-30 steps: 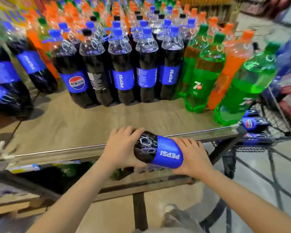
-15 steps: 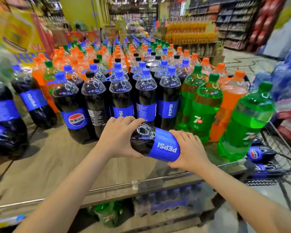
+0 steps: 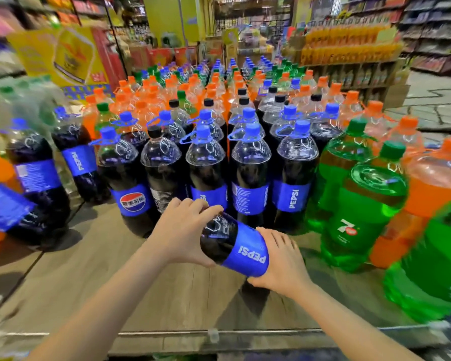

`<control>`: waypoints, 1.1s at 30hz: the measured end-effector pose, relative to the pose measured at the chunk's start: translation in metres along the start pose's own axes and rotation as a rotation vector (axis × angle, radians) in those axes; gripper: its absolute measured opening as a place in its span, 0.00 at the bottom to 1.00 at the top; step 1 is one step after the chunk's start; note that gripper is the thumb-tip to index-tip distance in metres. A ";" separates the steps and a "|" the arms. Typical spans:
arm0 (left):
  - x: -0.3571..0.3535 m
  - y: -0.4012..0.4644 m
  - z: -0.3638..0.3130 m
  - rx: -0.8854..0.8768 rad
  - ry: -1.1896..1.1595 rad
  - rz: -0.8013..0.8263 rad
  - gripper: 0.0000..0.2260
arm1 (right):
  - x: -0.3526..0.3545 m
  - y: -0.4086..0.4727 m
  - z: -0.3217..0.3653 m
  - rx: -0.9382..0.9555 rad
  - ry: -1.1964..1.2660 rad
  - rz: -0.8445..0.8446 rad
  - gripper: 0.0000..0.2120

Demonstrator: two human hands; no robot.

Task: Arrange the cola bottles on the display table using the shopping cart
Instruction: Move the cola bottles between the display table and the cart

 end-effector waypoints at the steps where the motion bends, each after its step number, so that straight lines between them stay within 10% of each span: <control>1: 0.002 0.004 0.001 -0.016 0.020 -0.011 0.49 | 0.000 0.003 0.000 0.003 0.023 0.006 0.52; 9: 0.036 0.045 -0.028 -0.255 0.041 -0.337 0.41 | 0.014 0.004 -0.005 -0.139 0.406 -0.151 0.50; 12: 0.017 0.042 -0.038 -0.119 -0.347 -0.505 0.52 | 0.013 -0.006 -0.018 -0.230 0.610 -0.277 0.48; 18: -0.018 0.054 -0.107 0.040 -1.217 -0.287 0.61 | 0.019 -0.028 -0.031 -0.329 0.794 -0.350 0.51; 33: -0.015 0.060 -0.160 -0.007 -1.035 -0.461 0.54 | 0.119 -0.080 -0.080 -0.189 0.101 -0.365 0.44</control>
Point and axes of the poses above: each hand's wrist, its own y-axis towards the middle knuckle, its own x-axis out of the back of the hand, z = x × y, the point moved 1 cm from there along y, towards the middle knuckle
